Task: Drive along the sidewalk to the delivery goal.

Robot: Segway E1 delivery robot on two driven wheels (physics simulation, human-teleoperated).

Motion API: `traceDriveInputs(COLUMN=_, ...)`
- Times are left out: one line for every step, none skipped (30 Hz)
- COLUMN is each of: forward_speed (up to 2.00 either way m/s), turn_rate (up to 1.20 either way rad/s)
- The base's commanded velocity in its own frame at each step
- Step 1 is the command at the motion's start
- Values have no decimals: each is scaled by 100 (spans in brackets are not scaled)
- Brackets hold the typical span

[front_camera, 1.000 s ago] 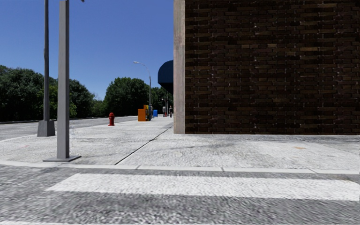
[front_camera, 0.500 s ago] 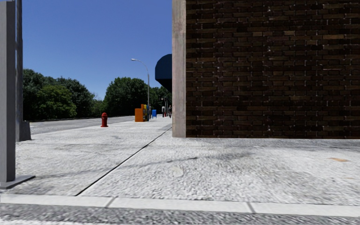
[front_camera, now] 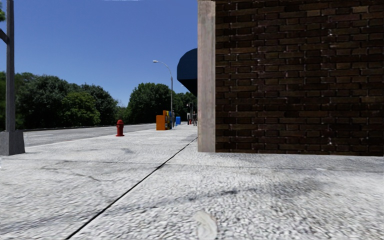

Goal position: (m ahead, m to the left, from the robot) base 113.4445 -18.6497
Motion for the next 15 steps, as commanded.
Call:
traceDriveInputs(forward_speed=138, turn_rate=41)
traceDriveInputs(forward_speed=135, turn_rate=41)
traceDriveInputs(forward_speed=134, turn_rate=41)
traceDriveInputs(forward_speed=134, turn_rate=41)
traceDriveInputs(forward_speed=134, turn_rate=41)
traceDriveInputs(forward_speed=134, turn_rate=41)
traceDriveInputs(forward_speed=134, turn_rate=41)
traceDriveInputs(forward_speed=134, turn_rate=41)
traceDriveInputs(forward_speed=134, turn_rate=41)
traceDriveInputs(forward_speed=134, turn_rate=41)
traceDriveInputs(forward_speed=134, turn_rate=41)
traceDriveInputs(forward_speed=134, turn_rate=41)
traceDriveInputs(forward_speed=134, turn_rate=41)
traceDriveInputs(forward_speed=134, turn_rate=41)
traceDriveInputs(forward_speed=134, turn_rate=41)
